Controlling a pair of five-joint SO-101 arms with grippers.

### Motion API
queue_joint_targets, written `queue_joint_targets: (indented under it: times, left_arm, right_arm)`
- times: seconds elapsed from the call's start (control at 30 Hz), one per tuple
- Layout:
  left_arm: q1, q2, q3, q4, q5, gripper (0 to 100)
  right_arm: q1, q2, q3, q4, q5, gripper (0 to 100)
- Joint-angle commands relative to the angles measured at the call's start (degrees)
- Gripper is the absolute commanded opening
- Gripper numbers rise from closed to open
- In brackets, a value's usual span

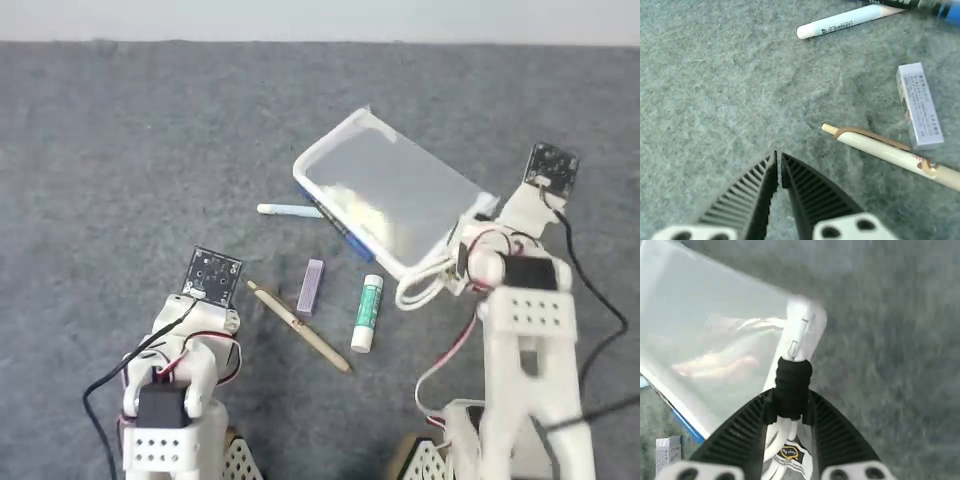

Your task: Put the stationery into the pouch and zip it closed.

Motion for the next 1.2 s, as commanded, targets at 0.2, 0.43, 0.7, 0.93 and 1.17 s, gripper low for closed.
queue_joint_targets:
  times: [0.2, 0.43, 0.7, 0.93, 1.17]
  left_arm:
    - [-0.35, -0.97, -0.66, -1.76, 0.18, 1]
    - [-0.35, -0.97, -0.66, -1.76, 0.18, 1]
    - [-0.35, -0.97, -0.66, -1.76, 0.18, 1]
    - [-0.35, -0.97, -0.66, -1.85, 0.18, 1]
    - [-0.44, -0.97, -0.04, -3.25, 0.18, 1]
  right_arm:
    - [-0.31, -12.0, -2.99, -12.09, 20.92, 0.6]
    - [-2.24, -12.0, -2.99, -28.97, 32.7, 0.6]
    - [-5.41, -11.91, -2.99, -40.31, 38.15, 0.6]
    - [-8.04, -9.8, -2.99, -48.57, 39.91, 0.6]
    - [-11.47, -1.19, -2.99, -53.05, 39.91, 0.6]
